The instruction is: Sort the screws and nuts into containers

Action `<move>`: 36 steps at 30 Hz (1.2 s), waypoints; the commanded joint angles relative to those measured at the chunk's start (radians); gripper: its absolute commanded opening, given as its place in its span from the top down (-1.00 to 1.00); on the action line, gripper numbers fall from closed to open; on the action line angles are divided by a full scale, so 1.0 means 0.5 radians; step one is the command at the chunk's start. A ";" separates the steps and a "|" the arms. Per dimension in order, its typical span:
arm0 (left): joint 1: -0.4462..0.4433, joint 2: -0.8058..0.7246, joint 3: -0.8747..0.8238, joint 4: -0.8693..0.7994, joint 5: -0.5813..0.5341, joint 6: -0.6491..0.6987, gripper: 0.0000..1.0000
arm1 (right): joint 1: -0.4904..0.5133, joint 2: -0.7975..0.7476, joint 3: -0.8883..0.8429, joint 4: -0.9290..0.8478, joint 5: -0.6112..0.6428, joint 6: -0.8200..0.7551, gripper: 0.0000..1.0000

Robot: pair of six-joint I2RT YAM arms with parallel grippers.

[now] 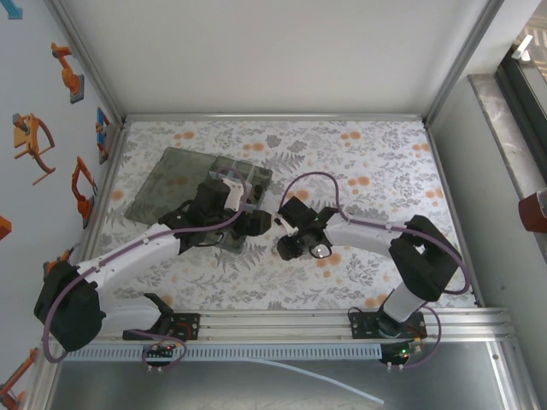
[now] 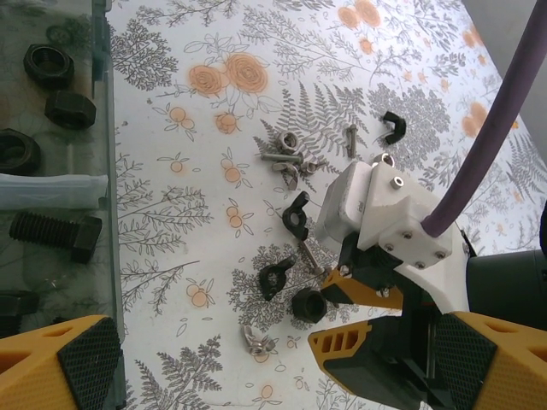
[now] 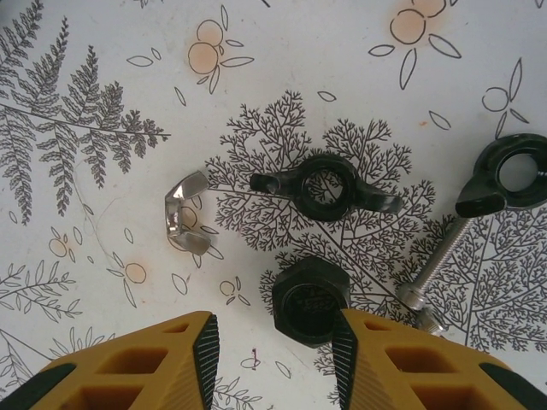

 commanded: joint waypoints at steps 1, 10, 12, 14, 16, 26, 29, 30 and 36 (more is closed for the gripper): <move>-0.010 -0.059 0.026 0.010 -0.016 0.007 -0.95 | 0.025 0.065 0.054 -0.081 0.118 0.061 0.23; -0.011 -0.062 0.018 0.013 -0.024 0.008 -0.95 | 0.028 0.140 0.091 -0.106 0.185 0.076 0.24; -0.012 -0.061 0.013 0.022 -0.024 0.009 -0.95 | 0.027 0.133 0.095 -0.106 0.192 0.074 0.25; -0.010 -0.057 0.013 0.025 -0.024 0.007 -0.95 | 0.027 0.118 0.104 -0.115 0.199 0.070 0.26; -0.010 -0.047 0.017 0.030 -0.023 0.008 -0.95 | 0.027 0.105 0.106 -0.119 0.204 0.066 0.26; -0.011 -0.030 0.025 0.036 -0.009 0.008 -0.95 | 0.026 0.191 0.165 -0.115 0.235 0.069 0.44; -0.010 -0.040 0.026 0.030 -0.018 0.011 -0.95 | 0.027 0.183 0.197 -0.140 0.244 0.053 0.55; -0.010 -0.041 0.026 0.032 -0.021 0.010 -0.95 | 0.028 0.173 0.211 -0.163 0.254 0.045 0.63; -0.011 -0.043 0.026 0.054 -0.052 0.016 -0.95 | 0.022 0.088 0.370 -0.289 0.363 -0.069 0.72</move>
